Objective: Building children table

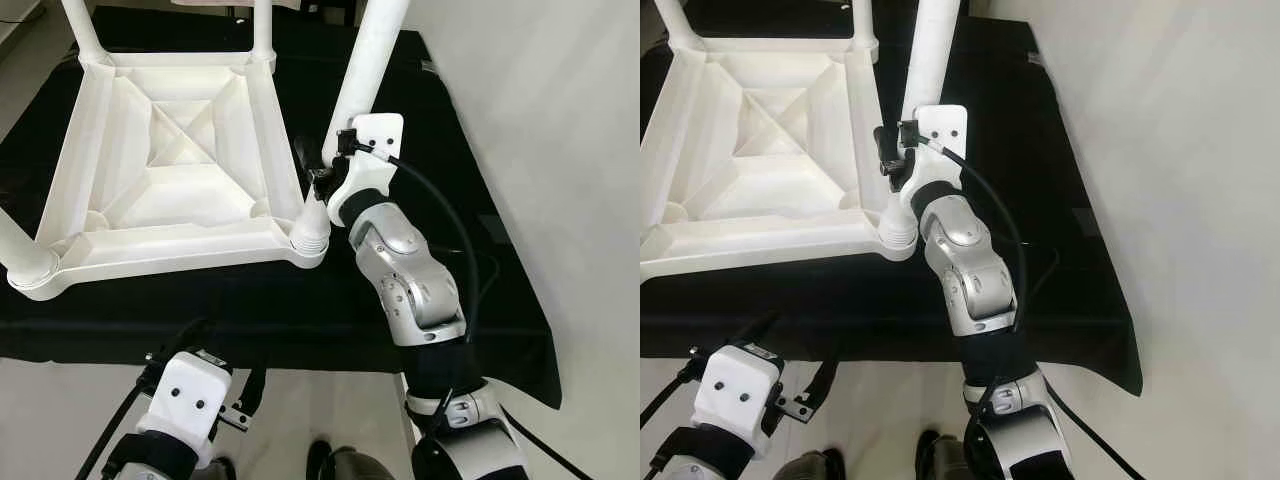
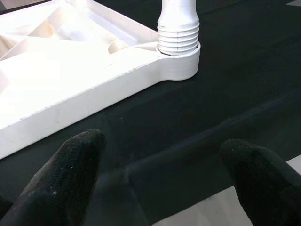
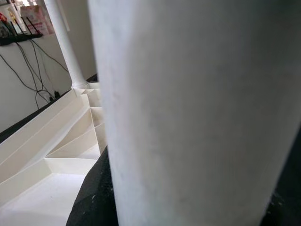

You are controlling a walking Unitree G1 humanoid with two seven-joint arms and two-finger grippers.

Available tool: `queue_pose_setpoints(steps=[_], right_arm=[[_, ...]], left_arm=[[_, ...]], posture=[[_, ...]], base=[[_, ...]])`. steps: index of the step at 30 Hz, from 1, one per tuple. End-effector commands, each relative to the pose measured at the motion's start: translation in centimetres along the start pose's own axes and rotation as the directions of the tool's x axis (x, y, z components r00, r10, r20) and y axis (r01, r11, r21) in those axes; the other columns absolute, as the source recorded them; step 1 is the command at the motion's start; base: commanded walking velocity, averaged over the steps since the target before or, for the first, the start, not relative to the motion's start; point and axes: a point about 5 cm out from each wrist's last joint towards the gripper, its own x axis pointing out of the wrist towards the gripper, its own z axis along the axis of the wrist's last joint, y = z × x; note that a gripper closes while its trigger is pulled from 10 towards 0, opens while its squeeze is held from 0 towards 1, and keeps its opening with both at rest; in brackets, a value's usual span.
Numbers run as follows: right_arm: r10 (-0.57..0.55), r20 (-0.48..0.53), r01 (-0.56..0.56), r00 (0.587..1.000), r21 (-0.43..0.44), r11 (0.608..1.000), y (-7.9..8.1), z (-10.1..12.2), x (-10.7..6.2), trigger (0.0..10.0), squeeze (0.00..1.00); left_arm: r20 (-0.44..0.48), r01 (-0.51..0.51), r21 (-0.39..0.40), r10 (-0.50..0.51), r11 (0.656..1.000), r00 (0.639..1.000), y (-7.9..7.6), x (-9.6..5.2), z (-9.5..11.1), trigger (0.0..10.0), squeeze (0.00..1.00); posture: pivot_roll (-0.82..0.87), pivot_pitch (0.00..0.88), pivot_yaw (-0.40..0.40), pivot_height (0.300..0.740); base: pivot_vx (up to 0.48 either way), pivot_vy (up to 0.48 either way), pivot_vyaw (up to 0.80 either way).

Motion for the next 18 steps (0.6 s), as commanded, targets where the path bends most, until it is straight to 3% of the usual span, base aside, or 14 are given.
queue_pose_setpoints(steps=[1,7,8,10,11,12,13,14,15,16,17,18], right_arm=[[-0.035,-0.322,0.057,0.946,0.059,0.997,0.3,-7.3,-1.3,10.0,0.0],[0.225,-0.237,-0.218,0.945,0.053,0.974,1.8,-6.0,-1.0,10.0,0.0],[0.225,-0.237,-0.218,0.945,0.053,0.974,1.8,-6.0,-1.0,10.0,0.0],[0.416,-0.18,-0.424,0.892,-0.007,0.906,2.4,-4.8,-0.8,10.0,0.0],[0.524,-0.192,-0.54,0.83,-0.043,0.84,2.6,-4.5,-0.9,10.0,0.0],[0.524,-0.192,-0.54,0.83,-0.043,0.84,2.6,-4.5,-0.9,10.0,0.0],[0.602,-0.208,-0.627,0.771,-0.074,0.776,2.6,-4.3,-1.0,10.0,0.0],[0.602,-0.208,-0.627,0.771,-0.074,0.776,2.6,-4.3,-1.0,10.0,0.0],[0.655,-0.233,-0.687,0.719,-0.094,0.721,2.5,-4.2,-1.2,10.0,0.0],[0.655,-0.233,-0.687,0.719,-0.094,0.721,2.5,-4.2,-1.2,10.0,0.0],[0.7,-0.281,-0.747,0.657,-0.111,0.656,2.2,-4.2,-1.3,10.0,0.0],[0.7,-0.281,-0.747,0.657,-0.111,0.656,2.2,-4.2,-1.3,10.0,0.0]], left_arm=[[-0.026,0.002,0.001,-0.002,1.0,1.0,-0.3,-0.2,-0.6,10.0,0.0],[-0.023,-0.002,0.003,0.002,1.0,1.0,-0.2,-0.1,-0.5,10.0,0.0],[-0.023,-0.002,0.003,0.002,1.0,1.0,-0.2,-0.1,-0.5,10.0,0.0],[-0.022,-0.003,0.002,0.003,1.0,1.0,-0.1,0.0,-0.5,10.0,0.0],[-0.021,-0.003,0.002,0.003,1.0,1.0,-0.1,0.0,-0.5,10.0,0.0],[-0.021,-0.003,0.002,0.003,1.0,1.0,-0.1,0.0,-0.5,10.0,0.0],[-0.02,-0.002,0.002,0.002,1.0,1.0,-0.1,0.0,-0.5,10.0,0.0],[-0.02,-0.002,0.002,0.002,1.0,1.0,-0.1,0.0,-0.5,10.0,0.0],[-0.02,-0.001,0.002,0.001,1.0,1.0,-0.1,0.0,-0.5,10.0,0.0],[-0.02,-0.001,0.002,0.001,1.0,1.0,-0.1,0.0,-0.5,10.0,0.0],[-0.02,0.0,0.001,0.0,1.0,1.0,-0.1,0.0,-0.5,10.0,0.0],[-0.02,0.0,0.001,0.0,1.0,1.0,-0.1,0.0,-0.5,10.0,0.0]], posture=[[-0.01,0.253,-0.131,0.74],[-0.01,0.261,-0.131,0.74],[-0.01,0.261,-0.131,0.74],[-0.01,0.261,-0.131,0.74],[-0.01,0.262,-0.13,0.74],[-0.01,0.262,-0.13,0.74],[-0.01,0.261,-0.128,0.74],[-0.01,0.261,-0.128,0.74],[-0.01,0.261,-0.128,0.74],[-0.01,0.261,-0.128,0.74],[-0.01,0.261,-0.128,0.74],[-0.01,0.261,-0.128,0.74]], base=[[0.0,0.0,0.0],[0.0,0.0,0.0],[0.0,0.0,0.0],[0.0,0.0,0.0],[0.0,0.0,0.0],[0.0,0.0,0.0],[0.0,0.0,0.0],[0.0,0.0,0.0],[0.0,0.0,0.0],[0.0,0.0,0.0],[0.0,0.0,0.0],[0.0,0.0,0.0]])
